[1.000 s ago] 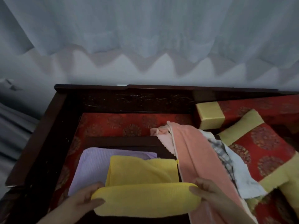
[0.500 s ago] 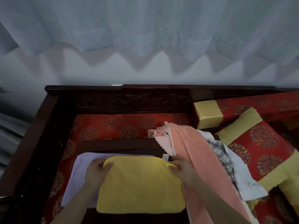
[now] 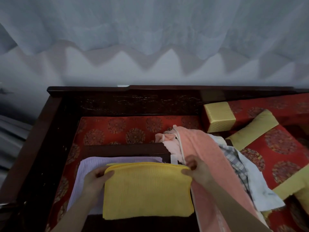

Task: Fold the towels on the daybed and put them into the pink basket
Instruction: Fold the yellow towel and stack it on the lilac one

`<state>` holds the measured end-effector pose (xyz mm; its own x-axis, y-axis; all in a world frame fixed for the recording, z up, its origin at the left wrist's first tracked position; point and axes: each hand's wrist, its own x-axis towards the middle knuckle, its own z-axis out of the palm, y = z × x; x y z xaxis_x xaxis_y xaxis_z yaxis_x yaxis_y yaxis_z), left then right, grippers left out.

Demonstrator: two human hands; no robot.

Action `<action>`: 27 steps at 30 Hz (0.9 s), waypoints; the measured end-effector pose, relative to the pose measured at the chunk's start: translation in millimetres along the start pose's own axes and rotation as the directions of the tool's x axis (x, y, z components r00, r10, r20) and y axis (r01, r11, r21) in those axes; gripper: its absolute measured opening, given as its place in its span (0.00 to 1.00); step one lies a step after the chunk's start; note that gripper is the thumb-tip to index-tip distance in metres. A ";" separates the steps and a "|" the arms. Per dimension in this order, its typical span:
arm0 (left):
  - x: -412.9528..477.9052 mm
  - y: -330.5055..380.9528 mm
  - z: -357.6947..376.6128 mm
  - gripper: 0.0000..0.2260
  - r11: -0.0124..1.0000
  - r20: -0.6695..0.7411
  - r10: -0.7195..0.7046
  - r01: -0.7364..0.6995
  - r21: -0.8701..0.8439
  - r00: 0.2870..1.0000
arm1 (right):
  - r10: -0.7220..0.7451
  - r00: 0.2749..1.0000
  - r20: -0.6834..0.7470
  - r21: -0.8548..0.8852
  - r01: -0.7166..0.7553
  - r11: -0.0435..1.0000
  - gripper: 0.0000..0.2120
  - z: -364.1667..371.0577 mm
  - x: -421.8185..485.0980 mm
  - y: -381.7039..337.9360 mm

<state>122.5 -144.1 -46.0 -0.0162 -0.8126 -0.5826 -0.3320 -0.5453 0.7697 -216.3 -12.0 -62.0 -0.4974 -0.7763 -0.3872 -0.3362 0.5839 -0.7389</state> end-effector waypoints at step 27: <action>36.4 17.2 -81.5 0.17 0.911 -0.022 0.075 -0.059 0.409 0.997 | -0.072 0.996 0.058 -0.119 0.078 0.990 0.06 91.2 -0.7 -68.3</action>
<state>193.0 -199.8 -32.7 -0.0199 -0.8557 -0.5171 -0.6871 -0.3640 0.6288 -120.1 -72.9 -61.5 -0.4245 -0.8287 -0.3646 -0.4665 0.5454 -0.6964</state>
